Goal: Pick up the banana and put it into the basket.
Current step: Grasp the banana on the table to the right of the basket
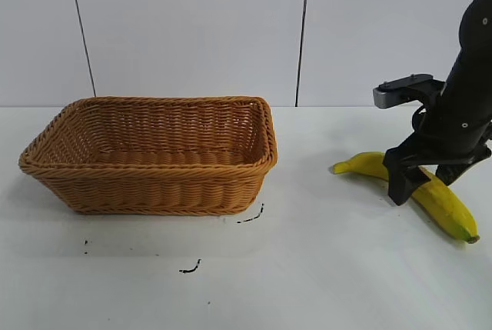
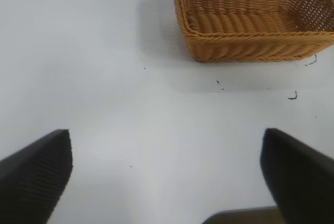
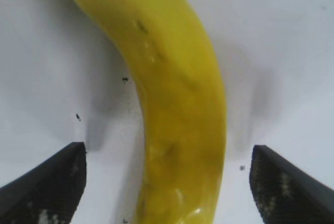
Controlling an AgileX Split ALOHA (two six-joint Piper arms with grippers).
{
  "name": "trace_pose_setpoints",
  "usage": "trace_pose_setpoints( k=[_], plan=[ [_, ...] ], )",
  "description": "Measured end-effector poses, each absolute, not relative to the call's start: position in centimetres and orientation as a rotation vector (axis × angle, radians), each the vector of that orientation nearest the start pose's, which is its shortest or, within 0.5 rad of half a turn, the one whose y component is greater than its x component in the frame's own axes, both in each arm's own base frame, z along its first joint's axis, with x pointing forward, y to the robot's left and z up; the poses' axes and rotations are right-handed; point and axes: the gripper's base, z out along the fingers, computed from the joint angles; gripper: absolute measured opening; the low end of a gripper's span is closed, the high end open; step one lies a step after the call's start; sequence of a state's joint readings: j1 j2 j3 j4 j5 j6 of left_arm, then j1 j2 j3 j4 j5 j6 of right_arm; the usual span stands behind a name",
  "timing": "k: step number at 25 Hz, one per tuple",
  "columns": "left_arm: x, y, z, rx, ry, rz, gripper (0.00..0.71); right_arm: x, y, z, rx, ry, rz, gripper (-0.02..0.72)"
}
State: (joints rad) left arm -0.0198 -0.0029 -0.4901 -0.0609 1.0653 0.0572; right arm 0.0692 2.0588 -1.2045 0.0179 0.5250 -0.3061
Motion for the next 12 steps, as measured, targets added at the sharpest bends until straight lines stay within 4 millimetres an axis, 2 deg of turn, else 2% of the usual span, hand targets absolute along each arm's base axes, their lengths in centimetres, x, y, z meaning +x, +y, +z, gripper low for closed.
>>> trace_pose_setpoints(
  k=[5, 11, 12],
  plan=[
    [-0.46, -0.48, 27.43, 0.082, 2.053, -0.050, 0.695, 38.73, 2.76, 10.89, -0.494, 2.809, -0.031, 0.538],
    [-0.46, -0.48, 27.43, 0.082, 2.053, -0.050, 0.695, 38.67, 2.65, 10.87, -0.434, 2.827, -0.038, 0.329],
    [-0.46, -0.48, 27.43, 0.082, 2.053, -0.050, 0.695, 38.66, 2.65, 10.87, -0.430, 2.828, -0.038, 0.313]
  ],
)
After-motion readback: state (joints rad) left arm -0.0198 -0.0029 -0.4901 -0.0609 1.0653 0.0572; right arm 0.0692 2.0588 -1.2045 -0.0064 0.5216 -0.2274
